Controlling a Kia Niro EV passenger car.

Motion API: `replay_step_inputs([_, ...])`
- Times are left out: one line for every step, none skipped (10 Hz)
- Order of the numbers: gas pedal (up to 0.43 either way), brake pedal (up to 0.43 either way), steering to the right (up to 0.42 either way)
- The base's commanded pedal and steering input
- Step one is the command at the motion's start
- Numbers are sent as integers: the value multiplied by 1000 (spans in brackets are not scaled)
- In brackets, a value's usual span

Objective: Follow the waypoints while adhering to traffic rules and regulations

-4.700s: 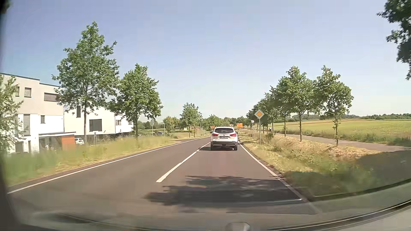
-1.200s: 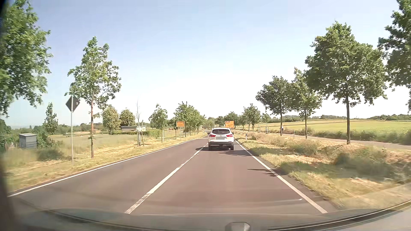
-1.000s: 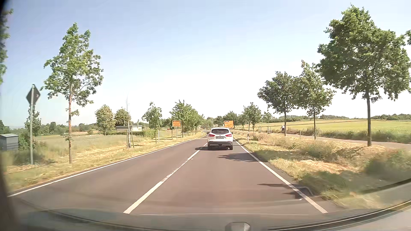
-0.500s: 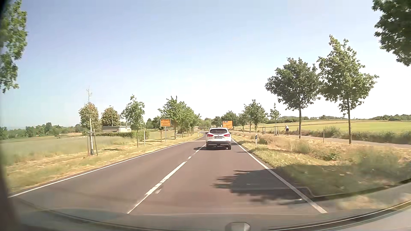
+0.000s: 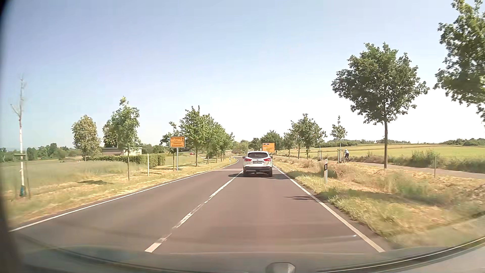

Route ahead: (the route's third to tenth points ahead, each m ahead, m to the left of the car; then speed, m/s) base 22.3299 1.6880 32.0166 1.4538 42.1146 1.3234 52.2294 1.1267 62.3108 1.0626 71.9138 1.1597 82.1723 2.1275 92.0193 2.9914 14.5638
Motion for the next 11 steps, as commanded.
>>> replay_step_inputs([39, 30, 2])
replay_step_inputs([47, 30, 2])
replay_step_inputs([47, 30, 2])
replay_step_inputs([59, 30, 2])
replay_step_inputs([59, 30, 3])
replay_step_inputs([59, 30, 2])
replay_step_inputs([59, 30, 2])
replay_step_inputs([59, 30, 2])
replay_step_inputs([47, 30, 2])
replay_step_inputs([47, 30, 2])
replay_step_inputs([47, 30, 2])
